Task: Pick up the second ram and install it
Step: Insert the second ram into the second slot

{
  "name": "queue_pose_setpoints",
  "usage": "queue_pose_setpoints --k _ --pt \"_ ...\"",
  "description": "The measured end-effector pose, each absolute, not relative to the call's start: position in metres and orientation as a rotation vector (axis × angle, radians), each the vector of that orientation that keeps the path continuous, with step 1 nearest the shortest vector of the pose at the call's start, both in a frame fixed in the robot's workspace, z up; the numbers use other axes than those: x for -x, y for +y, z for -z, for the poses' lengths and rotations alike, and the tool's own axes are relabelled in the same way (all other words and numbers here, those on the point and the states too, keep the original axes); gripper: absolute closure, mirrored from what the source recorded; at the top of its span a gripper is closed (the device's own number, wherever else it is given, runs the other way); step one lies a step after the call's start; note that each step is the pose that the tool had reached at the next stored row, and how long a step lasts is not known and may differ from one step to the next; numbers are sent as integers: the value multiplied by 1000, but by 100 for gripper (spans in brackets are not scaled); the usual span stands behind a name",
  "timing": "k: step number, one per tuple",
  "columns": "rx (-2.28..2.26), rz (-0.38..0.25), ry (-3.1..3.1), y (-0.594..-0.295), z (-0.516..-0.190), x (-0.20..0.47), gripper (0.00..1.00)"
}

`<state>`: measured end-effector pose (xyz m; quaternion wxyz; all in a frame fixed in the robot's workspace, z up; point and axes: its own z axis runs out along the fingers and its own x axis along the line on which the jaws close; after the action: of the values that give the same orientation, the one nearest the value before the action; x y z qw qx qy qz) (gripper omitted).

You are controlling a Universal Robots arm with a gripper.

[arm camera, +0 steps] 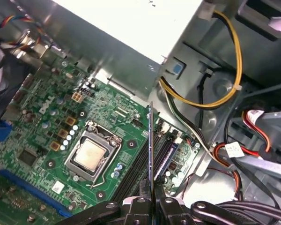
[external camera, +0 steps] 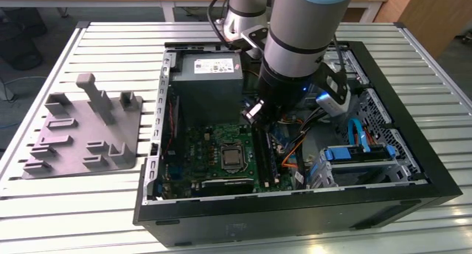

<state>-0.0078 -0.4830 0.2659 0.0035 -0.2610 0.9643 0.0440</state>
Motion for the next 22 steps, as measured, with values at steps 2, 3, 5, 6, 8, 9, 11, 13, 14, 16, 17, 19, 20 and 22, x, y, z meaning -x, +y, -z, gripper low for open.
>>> queue_pose_setpoints --k 2,3,5,6,8,9,11,13,14,16,17,19,20,22 --pt "783 -138 3031 -483 -266 8 86" --pt "766 -138 3035 -483 -266 8 86" --pt "731 -138 3042 -483 -266 8 86" --pt "714 -137 3046 -483 -266 8 86" --pt "680 -137 3053 -483 -265 8 86" --pt "662 -137 3056 -483 -265 8 86" --pt "630 -137 3062 -483 -265 8 86" --pt "597 -137 3068 -483 -265 8 86" --pt "582 -137 3070 -483 -265 8 86" --pt "551 -136 3075 -483 -265 8 86" --pt "536 -136 3077 -483 -265 8 86" --pt "507 -136 3081 -483 -265 8 86" --pt "493 -136 3083 -483 -265 8 86" --pt "462 -135 3087 -483 -265 8 86"
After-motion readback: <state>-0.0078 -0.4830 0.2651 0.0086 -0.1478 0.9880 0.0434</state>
